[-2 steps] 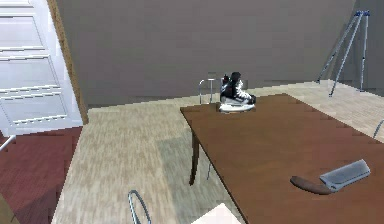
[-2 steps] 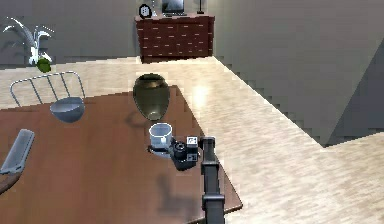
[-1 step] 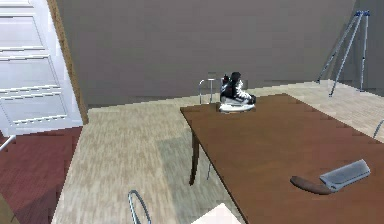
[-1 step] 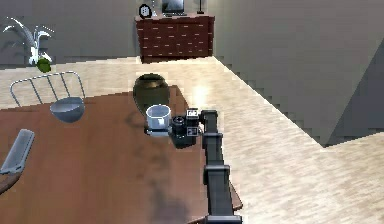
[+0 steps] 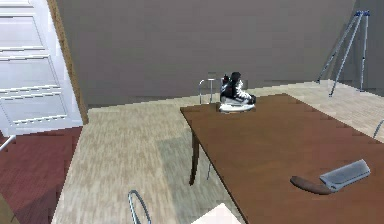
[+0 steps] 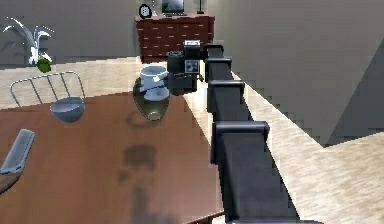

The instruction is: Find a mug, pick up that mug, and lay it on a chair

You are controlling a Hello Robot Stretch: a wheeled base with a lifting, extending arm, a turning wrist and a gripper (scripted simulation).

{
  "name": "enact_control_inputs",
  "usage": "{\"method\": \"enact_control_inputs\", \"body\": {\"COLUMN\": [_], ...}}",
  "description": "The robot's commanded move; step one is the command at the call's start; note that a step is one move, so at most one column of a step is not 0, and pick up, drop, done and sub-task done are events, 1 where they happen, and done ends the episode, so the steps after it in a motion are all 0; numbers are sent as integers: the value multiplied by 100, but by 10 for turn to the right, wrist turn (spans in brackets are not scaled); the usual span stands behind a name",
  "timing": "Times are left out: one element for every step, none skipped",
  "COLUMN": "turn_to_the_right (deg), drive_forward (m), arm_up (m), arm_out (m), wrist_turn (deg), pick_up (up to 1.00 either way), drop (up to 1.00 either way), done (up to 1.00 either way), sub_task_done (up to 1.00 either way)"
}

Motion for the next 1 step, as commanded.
{"method": "enact_control_inputs", "body": {"turn_to_the_right": [0], "drive_forward": [0], "arm_up": [0], "arm_out": [0], "wrist_turn": [-450], "pick_up": [0], "drop": [0], "done": [0], "sub_task_done": [0]}}
